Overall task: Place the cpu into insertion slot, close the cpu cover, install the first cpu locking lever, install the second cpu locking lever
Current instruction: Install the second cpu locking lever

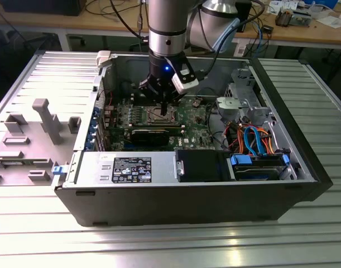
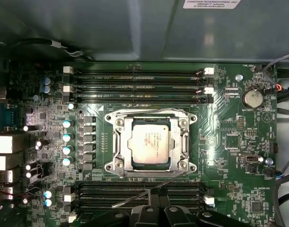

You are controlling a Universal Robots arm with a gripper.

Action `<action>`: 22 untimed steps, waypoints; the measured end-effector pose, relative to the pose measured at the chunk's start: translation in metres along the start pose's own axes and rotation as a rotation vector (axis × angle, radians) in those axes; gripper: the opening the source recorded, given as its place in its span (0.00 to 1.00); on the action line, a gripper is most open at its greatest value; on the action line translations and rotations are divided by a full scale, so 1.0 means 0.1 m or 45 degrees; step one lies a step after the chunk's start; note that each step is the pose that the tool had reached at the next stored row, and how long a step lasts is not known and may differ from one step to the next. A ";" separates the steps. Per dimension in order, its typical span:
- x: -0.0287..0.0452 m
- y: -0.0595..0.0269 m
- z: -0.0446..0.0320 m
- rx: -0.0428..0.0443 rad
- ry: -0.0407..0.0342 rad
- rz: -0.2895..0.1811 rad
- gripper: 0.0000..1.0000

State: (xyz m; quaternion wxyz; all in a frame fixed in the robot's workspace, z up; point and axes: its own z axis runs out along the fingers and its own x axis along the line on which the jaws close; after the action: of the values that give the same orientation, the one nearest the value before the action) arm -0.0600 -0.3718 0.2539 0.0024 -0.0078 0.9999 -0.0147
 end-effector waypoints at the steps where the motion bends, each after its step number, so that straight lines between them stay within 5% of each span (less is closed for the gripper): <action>1: 0.008 -0.001 0.000 0.000 0.0005 0.000 0.11; 11: 0.046 -0.037 0.032 0.000 0.0064 -0.030 0.11; 14: 0.050 -0.035 0.121 0.000 0.0088 -0.049 0.11; 22: 0.251 -0.031 0.157 0.000 0.0076 -0.094 0.11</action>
State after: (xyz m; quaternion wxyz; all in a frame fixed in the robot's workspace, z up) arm -0.0849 -0.3758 0.2382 -0.0011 -0.0447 0.9989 -0.0147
